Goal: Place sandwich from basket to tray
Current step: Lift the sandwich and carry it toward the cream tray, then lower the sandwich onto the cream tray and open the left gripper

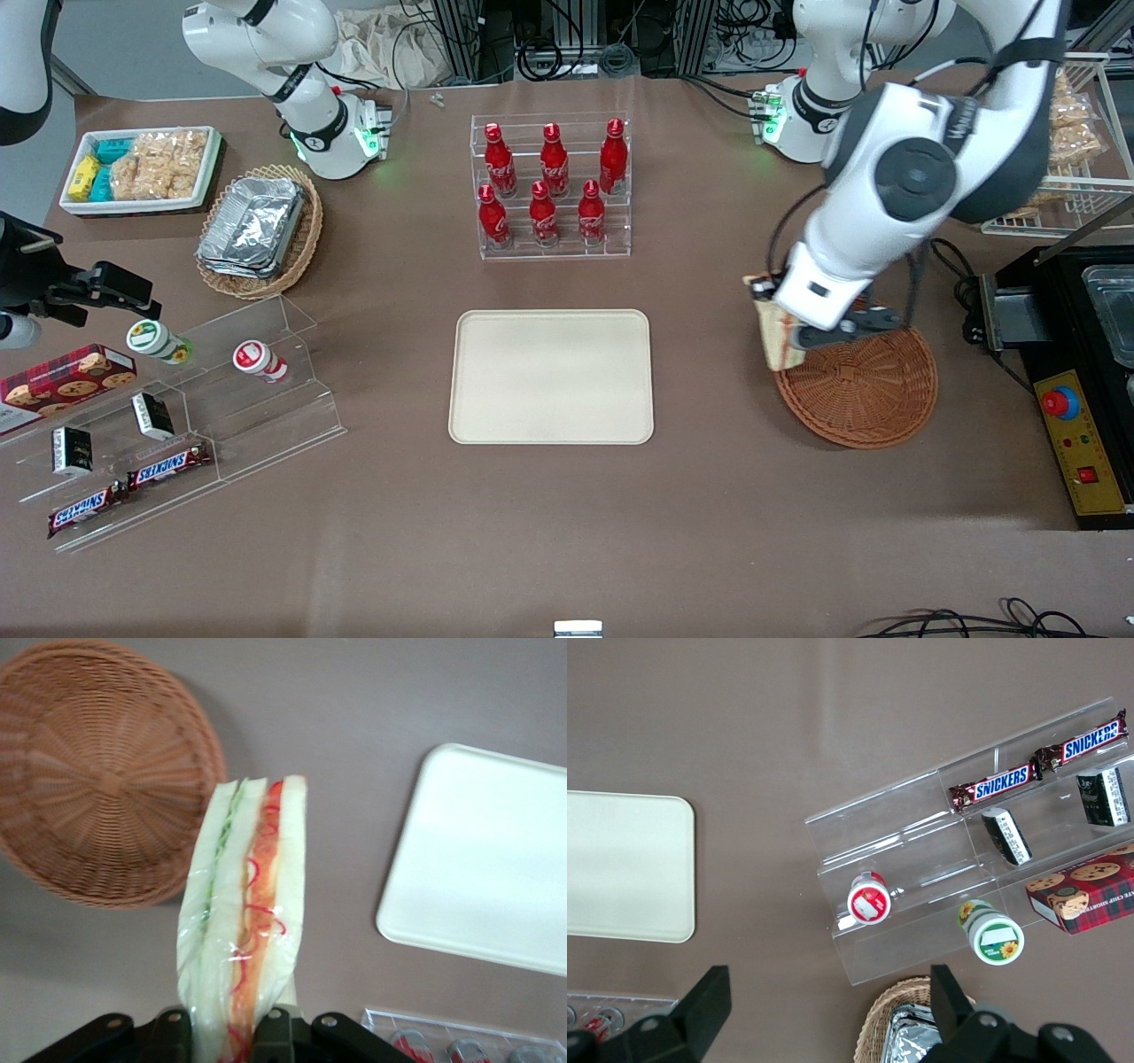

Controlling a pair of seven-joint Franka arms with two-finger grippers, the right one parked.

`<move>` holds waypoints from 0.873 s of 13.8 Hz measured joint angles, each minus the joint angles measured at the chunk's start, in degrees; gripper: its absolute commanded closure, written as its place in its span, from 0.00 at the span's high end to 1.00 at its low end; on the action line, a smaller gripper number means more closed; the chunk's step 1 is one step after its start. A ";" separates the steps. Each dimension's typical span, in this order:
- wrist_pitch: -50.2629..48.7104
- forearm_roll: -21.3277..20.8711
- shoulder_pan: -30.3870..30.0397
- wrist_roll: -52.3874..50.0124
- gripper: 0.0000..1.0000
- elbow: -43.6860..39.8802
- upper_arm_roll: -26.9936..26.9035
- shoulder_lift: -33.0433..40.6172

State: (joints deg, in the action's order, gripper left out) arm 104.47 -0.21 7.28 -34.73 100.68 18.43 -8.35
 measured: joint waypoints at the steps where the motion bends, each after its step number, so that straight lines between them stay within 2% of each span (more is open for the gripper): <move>1: 0.70 -0.42 0.74 -0.58 0.00 -0.40 1.69 -0.41; 5: 6.31 -2.75 6.83 -3.05 0.00 -1.05 3.36 -3.72; 9: 14.63 -11.36 13.57 -14.58 0.00 -1.07 3.48 -10.19; 12: 20.20 -17.44 15.98 -20.58 0.00 -1.09 3.46 -17.39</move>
State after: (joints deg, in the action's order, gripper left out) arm 124.67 -17.65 23.26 -55.30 99.59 21.89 -25.74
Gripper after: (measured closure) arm 0.837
